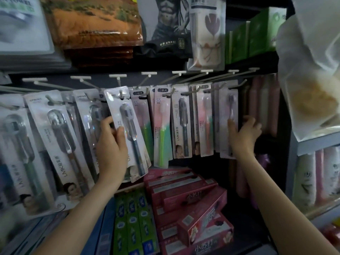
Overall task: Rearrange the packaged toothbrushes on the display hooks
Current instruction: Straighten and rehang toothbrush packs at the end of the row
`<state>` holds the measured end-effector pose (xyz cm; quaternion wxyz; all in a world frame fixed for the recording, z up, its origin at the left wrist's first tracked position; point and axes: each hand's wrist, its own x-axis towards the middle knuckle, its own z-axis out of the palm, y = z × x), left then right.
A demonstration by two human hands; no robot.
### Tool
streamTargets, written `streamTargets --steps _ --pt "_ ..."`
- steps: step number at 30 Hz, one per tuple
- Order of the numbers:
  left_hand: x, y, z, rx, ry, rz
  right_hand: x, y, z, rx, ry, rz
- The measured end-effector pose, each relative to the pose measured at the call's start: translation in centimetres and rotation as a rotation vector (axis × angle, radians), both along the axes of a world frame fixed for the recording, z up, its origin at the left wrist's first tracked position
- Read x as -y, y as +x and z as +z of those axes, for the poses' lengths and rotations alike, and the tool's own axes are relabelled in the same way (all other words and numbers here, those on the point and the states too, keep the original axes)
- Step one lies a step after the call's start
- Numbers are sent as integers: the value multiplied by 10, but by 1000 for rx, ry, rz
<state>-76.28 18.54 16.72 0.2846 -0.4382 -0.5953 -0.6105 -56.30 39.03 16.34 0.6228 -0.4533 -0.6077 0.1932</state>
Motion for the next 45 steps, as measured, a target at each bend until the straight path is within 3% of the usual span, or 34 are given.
streamTargets --steps 2,4,7,10,14,16,19,21,31,34,45 --pt "2 -1 0 1 -13 -1 19 -13 2 9 208 -8" --pt "5 -3 1 -2 -31 1 42 -34 10 24 367 193" --pt "12 -7 4 -30 -69 28 70 -76 12 188 433 461" --pt "23 -12 10 -83 -143 115 79 -115 -6 264 408 450" --pt "33 -22 17 -158 -226 201 73 -130 -19 161 382 258" --pt "35 -24 19 -170 -244 197 76 -133 -18 143 414 299" --pt "34 -25 18 -173 -244 181 82 -146 -15 297 564 446" --pt "33 -26 17 -162 -239 167 82 -157 -12 386 526 474" --pt "33 -29 15 -191 -248 160 74 -187 -5 448 98 455" --pt "32 -29 15 -192 -242 153 85 -184 -9 398 111 506" --pt "29 -23 14 -165 -217 160 102 -137 7 496 167 591"
